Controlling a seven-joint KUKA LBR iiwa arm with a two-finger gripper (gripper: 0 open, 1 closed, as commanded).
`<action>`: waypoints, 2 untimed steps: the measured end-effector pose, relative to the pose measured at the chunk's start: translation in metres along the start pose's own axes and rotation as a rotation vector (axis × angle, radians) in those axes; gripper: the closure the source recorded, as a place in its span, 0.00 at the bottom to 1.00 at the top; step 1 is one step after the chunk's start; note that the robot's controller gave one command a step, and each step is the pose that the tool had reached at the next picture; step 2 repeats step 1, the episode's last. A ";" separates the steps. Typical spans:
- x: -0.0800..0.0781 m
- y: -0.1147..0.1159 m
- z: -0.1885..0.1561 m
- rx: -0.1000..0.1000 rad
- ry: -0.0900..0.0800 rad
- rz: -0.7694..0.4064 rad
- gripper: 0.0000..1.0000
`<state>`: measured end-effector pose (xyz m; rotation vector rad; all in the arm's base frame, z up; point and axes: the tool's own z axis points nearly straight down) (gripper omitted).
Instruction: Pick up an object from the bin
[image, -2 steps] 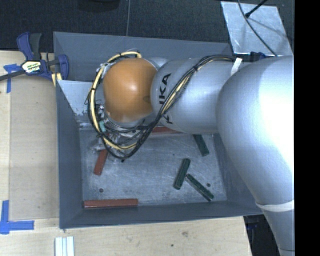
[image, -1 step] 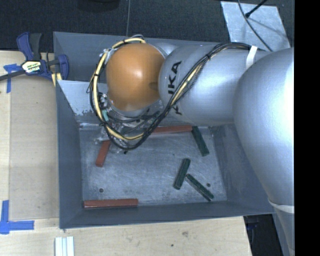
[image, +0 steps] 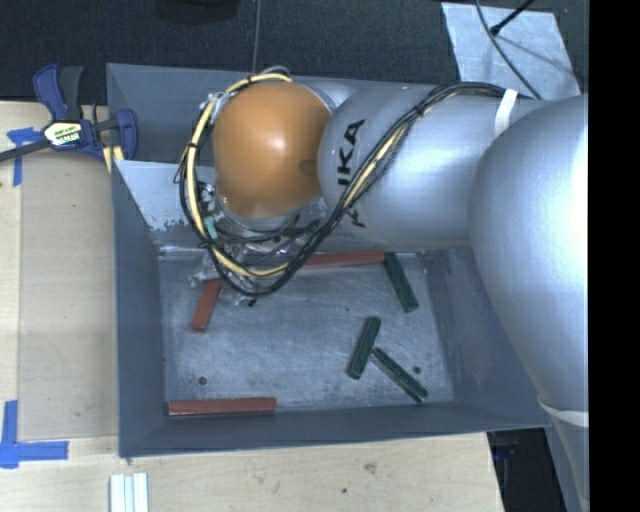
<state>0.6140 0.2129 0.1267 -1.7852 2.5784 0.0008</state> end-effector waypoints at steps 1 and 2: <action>0.000 -0.001 -0.002 0.001 -0.002 0.005 1.00; 0.000 -0.001 -0.002 0.001 -0.002 0.005 1.00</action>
Offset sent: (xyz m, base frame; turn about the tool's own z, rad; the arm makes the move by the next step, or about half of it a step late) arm 0.0001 -0.0001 0.0014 0.0000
